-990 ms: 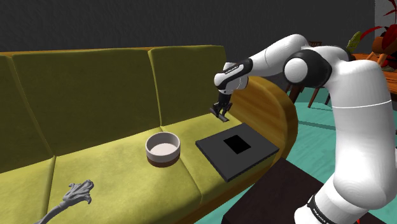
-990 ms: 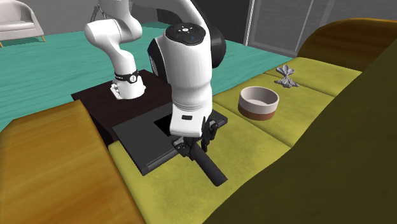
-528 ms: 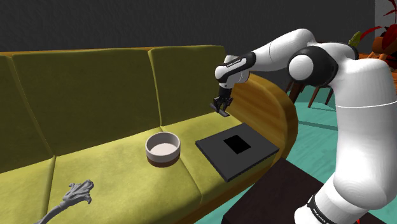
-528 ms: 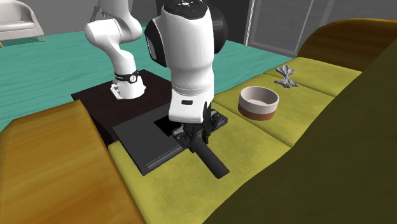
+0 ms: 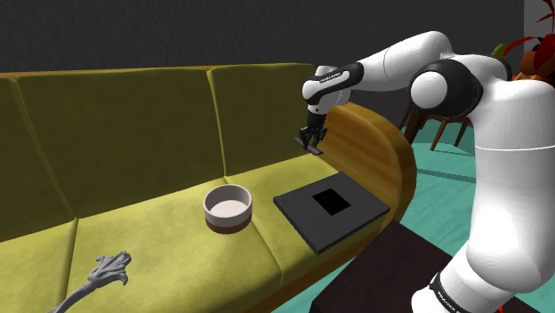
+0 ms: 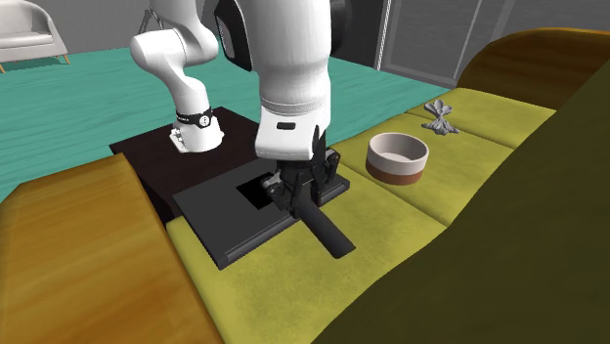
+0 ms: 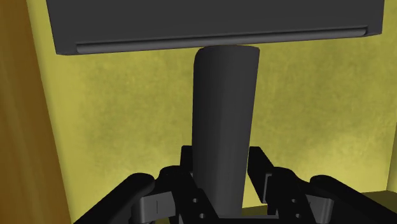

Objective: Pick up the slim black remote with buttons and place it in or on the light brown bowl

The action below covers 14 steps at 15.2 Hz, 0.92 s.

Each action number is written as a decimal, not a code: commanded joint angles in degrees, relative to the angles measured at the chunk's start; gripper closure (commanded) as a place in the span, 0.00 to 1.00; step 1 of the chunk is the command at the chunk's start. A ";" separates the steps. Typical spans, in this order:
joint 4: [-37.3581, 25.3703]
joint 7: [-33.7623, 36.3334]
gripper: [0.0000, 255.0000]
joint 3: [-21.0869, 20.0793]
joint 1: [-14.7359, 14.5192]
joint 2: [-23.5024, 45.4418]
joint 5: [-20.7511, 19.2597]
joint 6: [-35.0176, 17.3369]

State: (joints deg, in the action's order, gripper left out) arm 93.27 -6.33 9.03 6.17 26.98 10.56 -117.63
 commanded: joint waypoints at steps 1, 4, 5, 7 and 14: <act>-0.39 0.20 1.00 0.09 -0.05 -0.73 -0.19 1.10; 2.90 3.58 1.00 -0.75 -2.80 -2.76 -0.63 -0.55; 3.83 4.73 1.00 -1.05 -3.70 -3.34 -0.77 -1.04; 5.47 7.08 1.00 -1.69 -5.47 -4.35 -1.05 -1.94; 8.91 15.61 1.00 -4.16 -11.55 -6.37 -1.97 -4.32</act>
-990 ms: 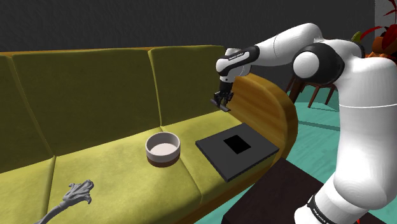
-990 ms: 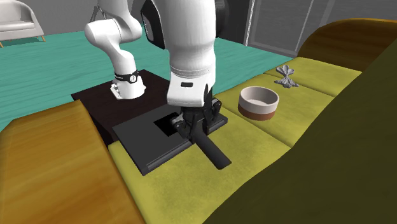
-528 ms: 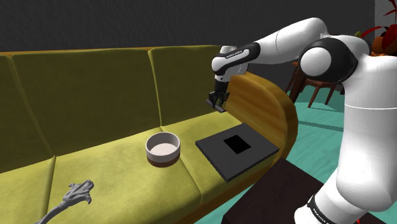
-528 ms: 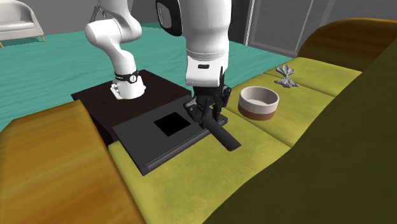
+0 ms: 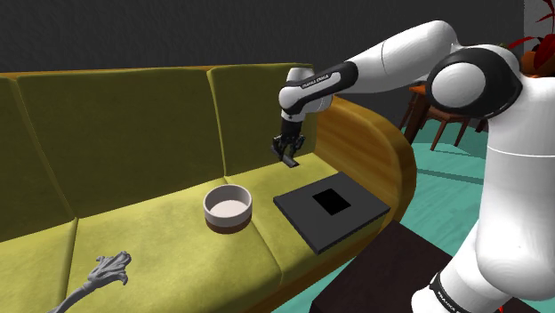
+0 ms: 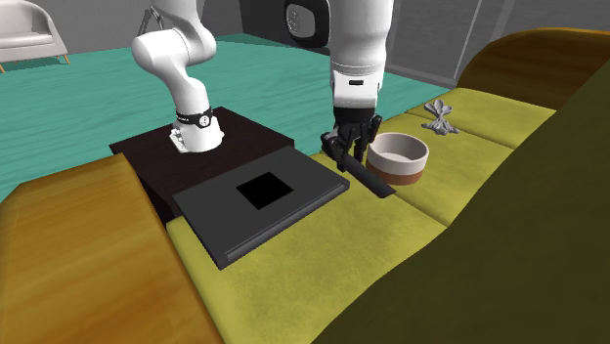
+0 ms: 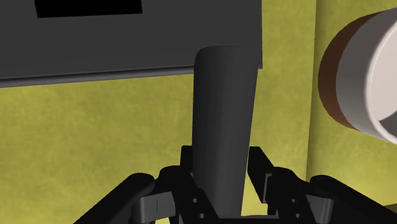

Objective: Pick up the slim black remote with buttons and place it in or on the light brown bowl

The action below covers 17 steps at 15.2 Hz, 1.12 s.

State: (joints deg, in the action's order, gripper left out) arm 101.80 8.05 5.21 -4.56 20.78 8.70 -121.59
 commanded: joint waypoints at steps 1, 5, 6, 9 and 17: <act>0.58 2.47 1.00 -0.70 -1.67 -0.27 -0.24 -0.61; 0.72 7.49 1.00 -2.17 -5.07 -0.19 -0.77 -1.35; 0.58 8.75 1.00 -2.53 -5.92 -0.05 -0.90 -1.48; -0.25 12.52 1.00 -3.59 -8.46 0.63 -1.34 -1.71; -5.65 22.45 1.00 -6.10 -15.23 4.50 -2.74 -1.14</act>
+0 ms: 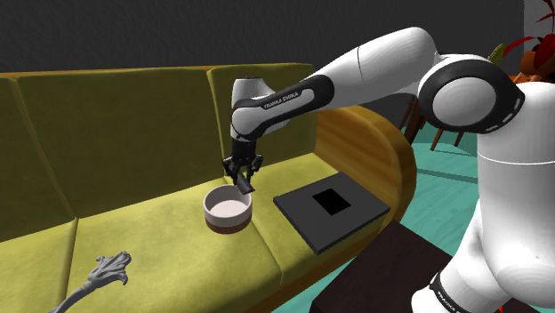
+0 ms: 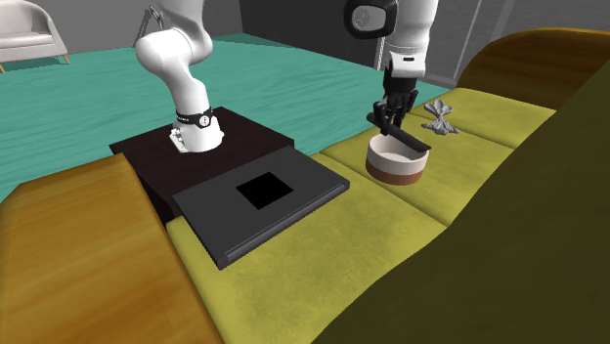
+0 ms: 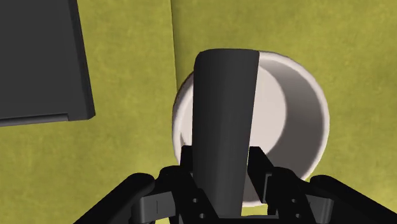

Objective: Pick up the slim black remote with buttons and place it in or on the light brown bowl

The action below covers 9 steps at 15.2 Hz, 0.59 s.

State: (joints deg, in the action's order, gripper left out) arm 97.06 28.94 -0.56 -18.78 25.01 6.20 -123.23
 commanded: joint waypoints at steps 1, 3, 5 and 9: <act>-1.93 2.77 1.00 -0.60 -1.87 0.96 -0.43 0.72; -3.97 4.94 1.00 -1.05 -3.41 2.35 -0.80 1.19; -3.39 4.82 1.00 -1.06 -3.42 3.00 -0.75 -0.04; -2.37 4.58 1.00 -1.09 -3.42 4.41 -0.65 -2.46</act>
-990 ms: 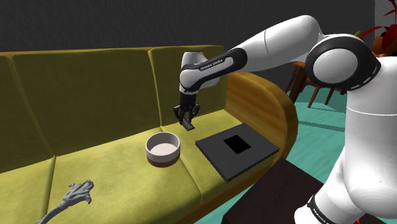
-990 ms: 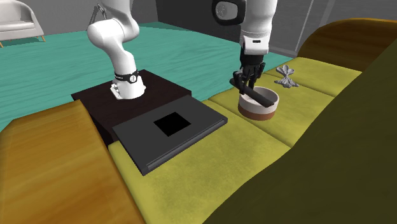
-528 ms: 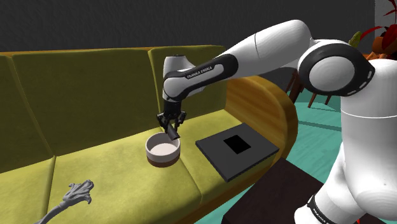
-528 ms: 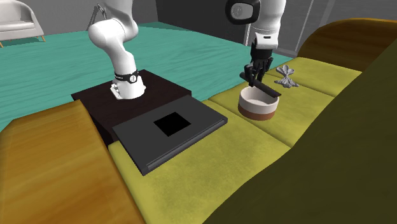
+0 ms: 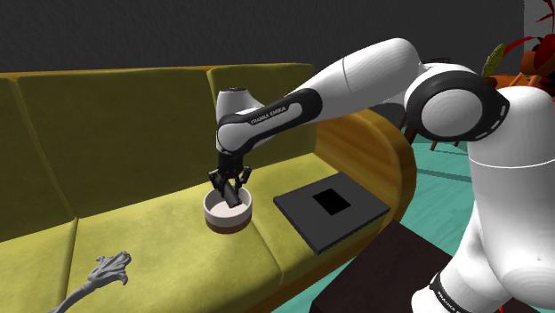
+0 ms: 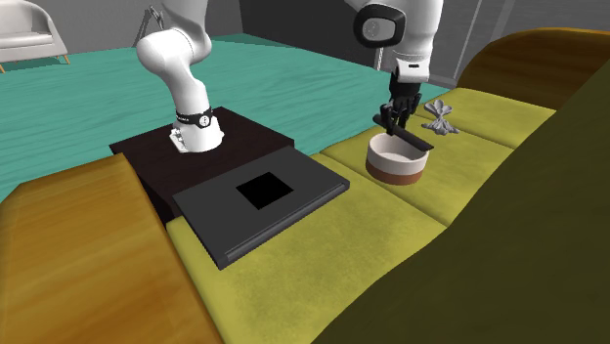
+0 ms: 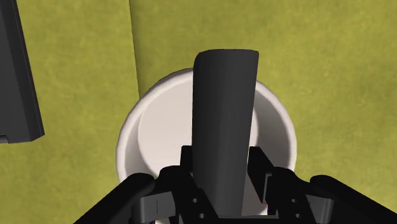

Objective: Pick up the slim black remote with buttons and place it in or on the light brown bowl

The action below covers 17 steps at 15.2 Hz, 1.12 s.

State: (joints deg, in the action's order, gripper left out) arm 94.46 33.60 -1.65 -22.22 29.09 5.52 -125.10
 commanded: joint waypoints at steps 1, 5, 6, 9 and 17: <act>0.42 -0.13 1.00 -0.01 0.02 0.73 0.05 -1.18; 1.16 -0.36 1.00 -0.05 0.01 2.32 0.15 -3.51; 1.22 -0.39 1.00 -0.05 0.01 2.53 0.16 -3.78; 1.21 -0.39 1.00 -0.05 0.01 2.53 0.16 -3.77; 1.24 -0.39 0.00 -0.06 0.02 2.53 0.16 -3.80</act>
State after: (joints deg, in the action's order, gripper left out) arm 95.70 33.21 -1.71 -22.20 31.62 5.68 -128.89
